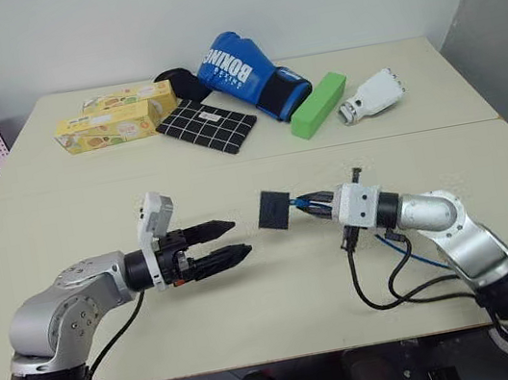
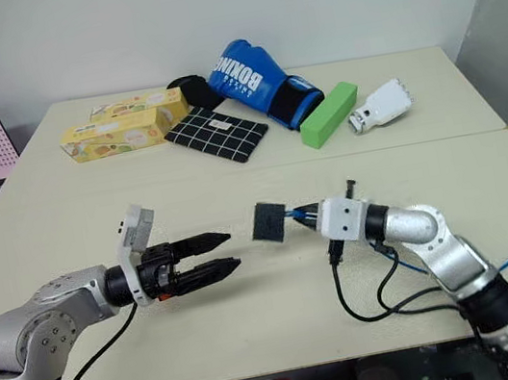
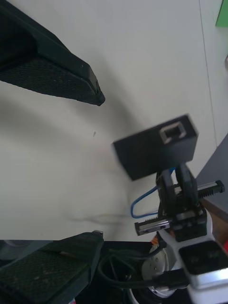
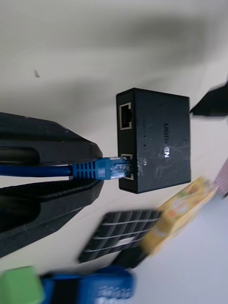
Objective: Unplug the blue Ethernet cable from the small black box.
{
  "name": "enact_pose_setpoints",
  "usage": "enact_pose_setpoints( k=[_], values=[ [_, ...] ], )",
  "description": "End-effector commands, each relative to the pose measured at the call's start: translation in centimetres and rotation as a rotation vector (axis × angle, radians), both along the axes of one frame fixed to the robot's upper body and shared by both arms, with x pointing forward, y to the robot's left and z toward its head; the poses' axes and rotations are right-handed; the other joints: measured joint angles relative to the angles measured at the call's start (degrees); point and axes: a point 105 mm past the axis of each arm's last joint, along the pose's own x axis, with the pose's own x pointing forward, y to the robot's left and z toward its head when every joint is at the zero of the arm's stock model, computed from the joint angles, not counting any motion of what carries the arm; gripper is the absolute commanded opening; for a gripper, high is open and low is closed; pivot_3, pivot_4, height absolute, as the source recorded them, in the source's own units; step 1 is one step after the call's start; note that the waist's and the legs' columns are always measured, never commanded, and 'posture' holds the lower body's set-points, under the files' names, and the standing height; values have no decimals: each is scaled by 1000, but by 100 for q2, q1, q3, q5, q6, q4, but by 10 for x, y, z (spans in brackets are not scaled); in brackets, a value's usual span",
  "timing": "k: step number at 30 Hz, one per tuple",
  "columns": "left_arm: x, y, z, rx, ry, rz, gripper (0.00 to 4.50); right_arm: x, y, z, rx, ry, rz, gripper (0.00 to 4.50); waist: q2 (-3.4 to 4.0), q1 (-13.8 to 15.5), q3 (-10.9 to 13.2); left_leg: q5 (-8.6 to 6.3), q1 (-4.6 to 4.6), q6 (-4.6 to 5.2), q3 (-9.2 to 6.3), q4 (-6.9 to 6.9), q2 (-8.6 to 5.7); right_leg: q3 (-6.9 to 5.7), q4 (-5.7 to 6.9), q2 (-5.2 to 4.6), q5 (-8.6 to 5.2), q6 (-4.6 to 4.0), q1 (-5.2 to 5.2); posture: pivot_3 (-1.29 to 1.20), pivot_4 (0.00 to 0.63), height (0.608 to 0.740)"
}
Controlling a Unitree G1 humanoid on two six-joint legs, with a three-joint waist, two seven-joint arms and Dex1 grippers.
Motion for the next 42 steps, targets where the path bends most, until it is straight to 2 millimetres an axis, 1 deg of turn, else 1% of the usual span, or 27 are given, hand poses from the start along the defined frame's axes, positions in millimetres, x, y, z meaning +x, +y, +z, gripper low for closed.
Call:
enact_pose_setpoints(
  k=[1, 5, 9, 10, 11, 14, 16, 20, 21, 26, 27, 32, 34, 35, 36, 38, 40, 41, 42],
  values=[
    [-1, -3, 13, -70, -9, 0, 4500, -12, 10, 10, -59, -98, 166, 128, 0, 2, 0, 0, 0, 0, 0, 0, 1, 0, 0, -3, 0, 0, 0, 0, 150, 740],
    [-3, -9, 12, -108, 9, -10, 4500, -14, 19, 16, -83, -134, 240, 128, -1, 7, 0, 1, -1, -1, -4, 2, 2, -2, 1, -24, 0, 0, 2, 0, 150, 740],
    [-6, -16, 13, -140, 26, -37, 4500, -15, 24, 18, -103, -171, 270, 128, -1, 7, 0, 1, 0, -2, -5, 3, 2, -2, 2, -26, 0, 0, 2, 0, 150, 740],
    [-7, -17, 13, -150, 30, -44, 4141, -14, 24, 19, -108, -182, 271, 128, -1, 9, 0, 1, -1, -2, -7, 3, 2, -3, 2, -25, 0, -1, 2, 0, 150, 740],
    [-8, -17, 13, -157, 35, -52, 4081, -12, 24, 20, -113, -197, 270, 128, -1, 9, 0, 1, -1, -2, -9, 3, 2, -4, 1, -25, 0, -1, 2, 0, 150, 740],
    [-8, -18, 12, -166, 46, -54, 3358, -10, 24, 22, -117, -227, 266, 127, -1, 8, 0, 1, 0, -2, -7, 4, 1, -2, 2, -26, 0, -1, 2, 0, 150, 740],
    [-8, -19, 12, -171, 54, -59, 3061, -11, 24, 22, -118, -238, 268, 127, -1, 9, 0, 1, -1, -2, -9, 3, 1, -4, 2, -26, 0, -1, 2, 0, 150, 740],
    [-10, -23, 9, -174, 66, -78, 2112, -12, 26, 23, -114, -274, 275, 127, -1, 9, 0, 2, 0, -3, -8, 3, 1, -2, 2, -26, 0, -1, 2, 0, 150, 740],
    [-10, -23, 9, -173, 68, -78, 2046, -13, 27, 24, -111, -284, 275, 127, -1, 10, 0, 2, 0, -3, -9, 3, 1, -3, 2, -26, 0, -1, 2, 0, 150, 740],
    [-6, -21, 5, -164, 72, -63, 886, -12, 28, 26, -105, -322, 273, 127, -1, 9, 0, 2, 0, -3, -8, 3, 0, -3, 2, -26, 0, -1, 2, 0, 150, 740],
    [-6, -21, 5, -163, 73, -60, 792, -12, 28, 26, -106, -327, 273, 127, -1, 9, 0, 2, 0, -3, -7, 3, 0, -2, 2, -26, 0, -1, 2, 0, 150, 740],
    [-4, -19, 3, -158, 71, -48, 790, -13, 29, 23, -147, -362, 294, 126, -1, 9, 0, 2, 0, -3, -8, 3, -1, -2, 2, -26, 0, -1, 2, 0, 150, 740],
    [-3, -18, 2, -150, 64, -48, 790, -13, 27, 21, -171, -383, 304, 827, -1, 9, 0, 2, 0, -3, -8, 3, 0, -3, 2, -26, 0, -1, 2, 0, 150, 740],
    [-2, -18, 2, -144, 58, -50, 789, -14, 25, 21, -183, -391, 308, 1009, -1, 9, 0, 2, 0, -3, -8, 3, 0, -3, 2, -26, 1, -1, 2, 0, 150, 740],
    [-1, -18, 2, -133, 47, -55, 789, -14, 23, 22, -194, -388, 310, 1319, -1, 10, 0, 2, 0, -3, -7, 3, -1, -3, 2, -26, 1, -1, 2, 0, 150, 740],
    [0, -17, 1, -121, 36, -61, 789, -14, 20, 22, -203, -380, 311, 1752, -1, 10, 0, 2, 0, -3, -8, 3, -2, -3, 1, -26, 1, -1, 3, 0, 150, 740],
    [3, -19, 1, -86, -22, -82, 789, -18, 9, 24, -203, -254, 304, 2248, 0, 12, 1, 2, -1, -3, -7, 3, -2, -2, 1, -26, 1, -1, 2, 0, 150, 740],
    [5, -21, -1, -51, -59, -99, 789, -21, 4, 25, -193, -168, 299, 2456, 0, 25, 1, 2, -2, -2, -9, 3, -2, -3, 0, -26, 0, -1, 2, 0, 150, 740],
    [5, -22, -3, -25, -81, -115, 789, -24, 1, 26, -167, -64, 289, 2759, 0, 35, 1, 2, -4, -3, -10, 3, -1, -4, 0, -26, 0, -1, 3, 0, 150, 740]
  ],
)
